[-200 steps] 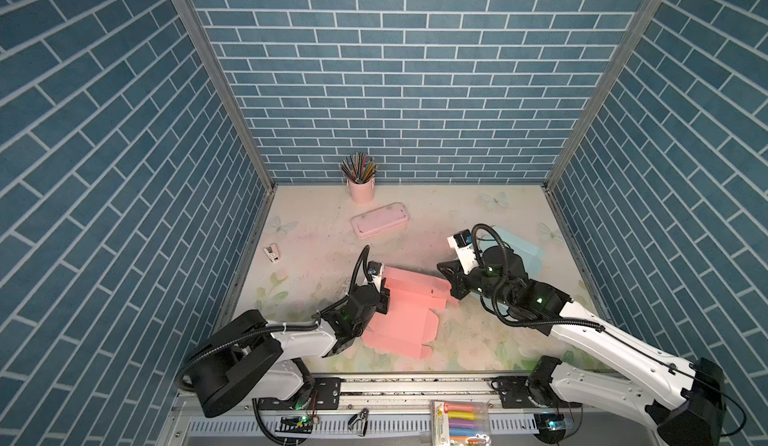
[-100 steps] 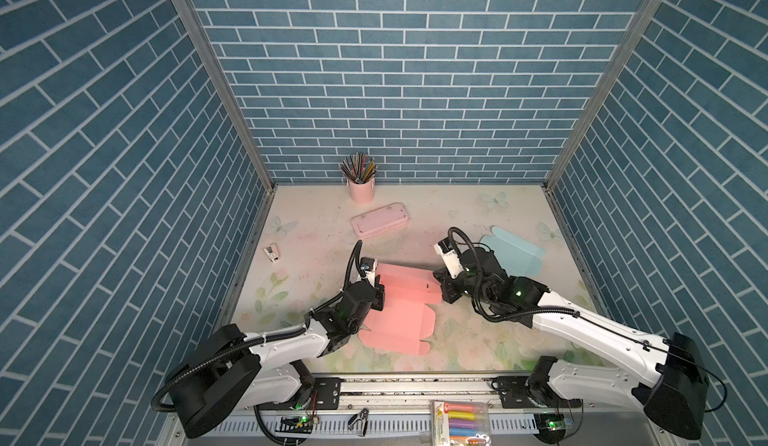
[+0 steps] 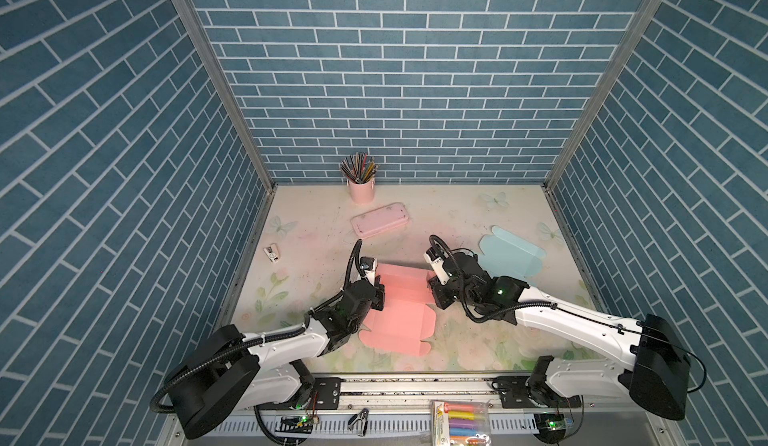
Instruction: Fold the paper box
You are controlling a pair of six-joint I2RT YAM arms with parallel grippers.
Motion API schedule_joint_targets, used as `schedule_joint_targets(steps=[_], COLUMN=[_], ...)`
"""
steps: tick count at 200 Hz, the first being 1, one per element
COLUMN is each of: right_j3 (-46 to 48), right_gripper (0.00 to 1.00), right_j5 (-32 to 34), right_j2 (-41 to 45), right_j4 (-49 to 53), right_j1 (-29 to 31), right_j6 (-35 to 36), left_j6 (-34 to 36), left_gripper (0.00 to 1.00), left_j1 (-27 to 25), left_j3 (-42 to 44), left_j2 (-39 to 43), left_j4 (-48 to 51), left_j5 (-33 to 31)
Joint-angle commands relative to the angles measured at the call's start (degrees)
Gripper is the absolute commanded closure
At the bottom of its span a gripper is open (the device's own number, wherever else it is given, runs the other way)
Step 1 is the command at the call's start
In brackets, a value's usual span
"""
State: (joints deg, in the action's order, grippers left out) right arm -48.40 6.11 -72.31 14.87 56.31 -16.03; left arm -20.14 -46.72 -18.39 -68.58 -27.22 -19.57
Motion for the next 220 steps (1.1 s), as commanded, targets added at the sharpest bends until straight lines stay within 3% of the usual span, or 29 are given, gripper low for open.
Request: schedule_joint_targets(steps=[1,83,169,220], right_j3=[-1.61,1.98,17.31,28.40], right_gripper=[1.00,1.00,1.00,1.00], right_j5=[-1.29,-2.68,-4.07,-4.22], right_j2=[-0.65,4.27,21.46,27.78], right_j4=[-2.54,-10.28,-25.22,-41.26], right_j1=[0.45,0.77,0.76,0.79], right_j6=[1.49,2.76,2.86,-0.75], left_j6=[-0.95,-3.77,-7.04,-10.94], left_gripper=[0.96,0.95,0.95,0.95], left_j1=[0.36,4.88,12.56,15.11], left_j3=[-0.34,1.50,-2.30,-3.04], left_j2=[1.51,6.62,13.29,18.39], left_j4=[-0.94,-0.48,8.25,9.56], left_j5=[1.15,7.50,13.49,18.06])
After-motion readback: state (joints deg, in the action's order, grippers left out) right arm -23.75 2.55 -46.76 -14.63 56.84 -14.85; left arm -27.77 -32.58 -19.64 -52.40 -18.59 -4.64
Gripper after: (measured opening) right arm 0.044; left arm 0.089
